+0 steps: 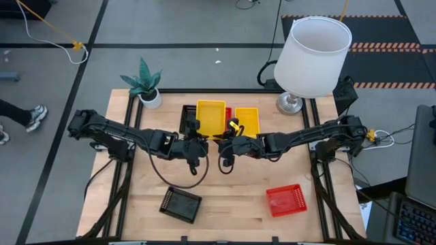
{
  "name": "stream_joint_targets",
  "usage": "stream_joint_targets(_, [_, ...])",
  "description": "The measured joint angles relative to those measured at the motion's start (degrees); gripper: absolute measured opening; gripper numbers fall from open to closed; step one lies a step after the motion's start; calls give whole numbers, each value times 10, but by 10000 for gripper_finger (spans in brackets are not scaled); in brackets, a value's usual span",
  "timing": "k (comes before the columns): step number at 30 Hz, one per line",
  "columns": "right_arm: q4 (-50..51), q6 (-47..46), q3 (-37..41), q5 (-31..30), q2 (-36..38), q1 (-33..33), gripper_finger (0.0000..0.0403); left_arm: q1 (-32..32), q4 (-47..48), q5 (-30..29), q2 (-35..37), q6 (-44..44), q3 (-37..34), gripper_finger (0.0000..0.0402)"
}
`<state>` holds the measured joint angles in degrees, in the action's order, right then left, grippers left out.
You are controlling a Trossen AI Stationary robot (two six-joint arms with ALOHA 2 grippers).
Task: Stack baskets by color
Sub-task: Stack the left yellow bin on the stacked yellow bins
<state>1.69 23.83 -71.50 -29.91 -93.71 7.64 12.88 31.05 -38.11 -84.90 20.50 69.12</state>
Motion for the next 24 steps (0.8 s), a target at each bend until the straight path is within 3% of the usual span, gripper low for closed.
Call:
stream_joint_targets(9, [3,10,0,5,0,0,27,9,-19,4,0,19,0,8])
stream_joint_targets(12, [4,17,0,6,0,0,7,9,-20,5,0,18,0,21])
stream_joint_targets(16, [6,20,0,4,0,0,8,11,-31,6,0,15,0,35])
stream_joint_targets(19, [8,24,0,2,0,-1,5,18,-33,8,0,15,1,60])
stream_joint_targets(24, [15,27,0,1,0,-1,5,32,-44,9,0,-1,1,140])
